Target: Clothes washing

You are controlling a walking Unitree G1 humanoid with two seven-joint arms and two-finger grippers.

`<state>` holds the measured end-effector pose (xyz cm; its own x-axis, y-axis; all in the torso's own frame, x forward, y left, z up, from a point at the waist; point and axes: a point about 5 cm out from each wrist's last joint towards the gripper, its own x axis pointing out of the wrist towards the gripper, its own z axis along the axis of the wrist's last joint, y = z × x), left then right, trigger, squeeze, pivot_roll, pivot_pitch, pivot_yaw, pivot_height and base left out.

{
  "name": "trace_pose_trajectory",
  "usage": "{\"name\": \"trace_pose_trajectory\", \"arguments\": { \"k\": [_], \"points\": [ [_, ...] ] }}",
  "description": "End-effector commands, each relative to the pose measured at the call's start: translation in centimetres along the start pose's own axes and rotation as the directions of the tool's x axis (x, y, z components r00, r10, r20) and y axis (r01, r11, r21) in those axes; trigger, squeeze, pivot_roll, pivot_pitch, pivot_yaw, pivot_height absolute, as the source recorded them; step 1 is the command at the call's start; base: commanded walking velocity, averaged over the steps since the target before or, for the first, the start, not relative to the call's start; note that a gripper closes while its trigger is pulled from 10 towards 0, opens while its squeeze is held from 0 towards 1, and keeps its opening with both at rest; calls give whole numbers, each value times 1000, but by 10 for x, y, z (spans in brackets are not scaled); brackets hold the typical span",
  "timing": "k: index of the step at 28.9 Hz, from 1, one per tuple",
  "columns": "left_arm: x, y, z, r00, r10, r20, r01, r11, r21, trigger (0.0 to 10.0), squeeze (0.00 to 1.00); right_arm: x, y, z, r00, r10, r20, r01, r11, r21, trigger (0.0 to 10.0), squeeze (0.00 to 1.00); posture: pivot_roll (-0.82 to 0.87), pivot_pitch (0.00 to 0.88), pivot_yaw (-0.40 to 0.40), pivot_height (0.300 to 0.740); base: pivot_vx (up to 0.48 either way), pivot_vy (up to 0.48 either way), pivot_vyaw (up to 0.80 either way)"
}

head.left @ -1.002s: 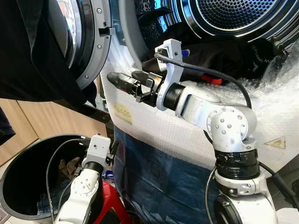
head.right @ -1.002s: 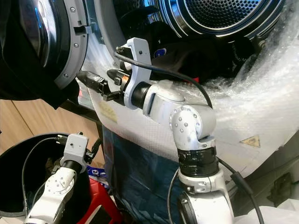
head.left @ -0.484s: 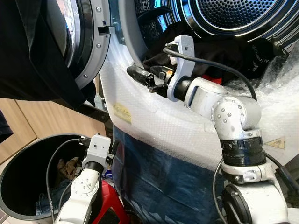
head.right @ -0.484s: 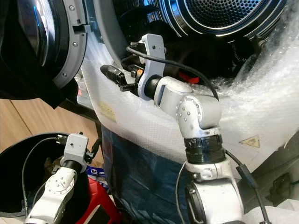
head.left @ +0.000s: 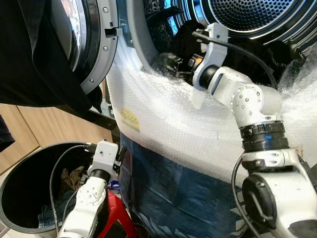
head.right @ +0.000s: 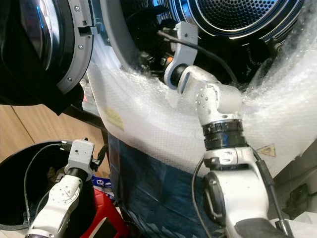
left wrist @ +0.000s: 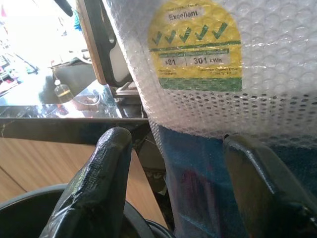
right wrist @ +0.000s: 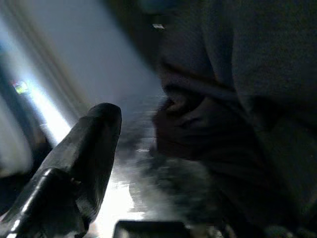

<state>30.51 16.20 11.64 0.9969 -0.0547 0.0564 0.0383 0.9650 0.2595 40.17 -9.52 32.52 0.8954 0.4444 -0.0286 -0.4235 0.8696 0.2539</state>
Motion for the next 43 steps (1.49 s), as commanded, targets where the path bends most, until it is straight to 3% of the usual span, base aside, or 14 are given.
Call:
{"name": "trace_pose_trajectory", "arguments": {
  "k": [1, 3, 6, 21, 27, 28, 30, 32, 34, 36, 37, 38, 40, 43],
  "points": [
    [0, -1, 2, 1000, 2, 9, -2, 1000, 18, 10000, 0, 0, -7, 6, 999, -47, 15, 47, 999, -4, 10000, 0, -4, 18, -48, 740, 0, 0, 0],
    [0, -1, 2, 1000, 2, 9, -2, 1000, 18, 10000, 0, 0, -7, 6, 999, -47, 15, 47, 999, -4, 10000, 0, -4, 18, -48, 740, 0, 0, 0],
    [1, 2, 5, 1000, 11, 19, -11, 1000, 18, 10000, 0, 2, -33, 16, 974, -223, 49, 221, 975, 37, 10000, 0, -2, 14, -42, 740, 0, 0, 0],
    [3, 0, 9, 1000, 9, 29, -9, 1000, 11, 10000, 0, -1, -50, 39, 927, -355, 118, 366, 927, -88, 10000, 0, -3, 2, -46, 740, 0, 0, 0],
    [2, 0, 9, 999, 13, 30, -13, 1000, 9, 10000, 0, -12, -66, 55, 854, -483, 194, 511, 848, -137, 10000, 0, 10, 0, -52, 740, 0, 0, 0],
    [2, 0, 9, 999, 14, 30, -15, 1000, 10, 10000, 0, -16, -71, 59, 822, -527, 216, 561, 814, -150, 10000, 0, 13, 0, -54, 740, 0, 0, 0],
    [2, 0, 9, 999, 15, 30, -15, 1000, 11, 10000, 0, -17, -73, 59, 815, -537, 220, 572, 806, -151, 10000, 0, 13, 0, -54, 740, 0, 0, 0],
    [2, 0, 9, 999, 19, 30, -19, 1000, 9, 10000, 0, -31, -87, 70, 701, -645, 304, 705, 690, -162, 10000, 0, 22, 0, -62, 740, 0, 0, 0],
    [2, -1, 9, 999, 20, 31, -21, 1000, 7, 10000, 0, -40, -97, 75, 621, -706, 341, 774, 621, -124, 10000, 0, 26, 0, -63, 740, 0, 0, 0],
    [1, -1, 10, 999, 20, 32, -20, 1000, 6, 10000, 0, -39, -96, 73, 627, -704, 333, 767, 632, -106, 10000, 0, 29, 0, -63, 740, 0, 0, 0],
    [1, -1, 10, 999, 20, 33, -20, 1000, 7, 10000, 0, -33, -91, 70, 664, -677, 317, 734, 671, -106, 10000, 0, 28, 0, -61, 740, 0, 0, 0],
    [1, -1, 10, 999, 19, 33, -20, 1000, 8, 10000, 0, -22, -79, 62, 742, -609, 282, 655, 747, -111, 10000, 0, 26, 0, -62, 740, 0, 0, 0],
    [1, -1, 10, 999, 19, 34, -19, 1000, 8, 10000, 0, -10, -64, 52, 822, -515, 244, 555, 820, -140, 10000, 0, 26, 0, -61, 740, 0, 0, 0],
    [2, 0, 10, 999, 19, 35, -19, 1000, 9, 10000, 0, 2, -48, 40, 894, -402, 199, 437, 882, -179, 10000, 0, 25, 0, -59, 740, 0, 0, 0]
  ]
}}
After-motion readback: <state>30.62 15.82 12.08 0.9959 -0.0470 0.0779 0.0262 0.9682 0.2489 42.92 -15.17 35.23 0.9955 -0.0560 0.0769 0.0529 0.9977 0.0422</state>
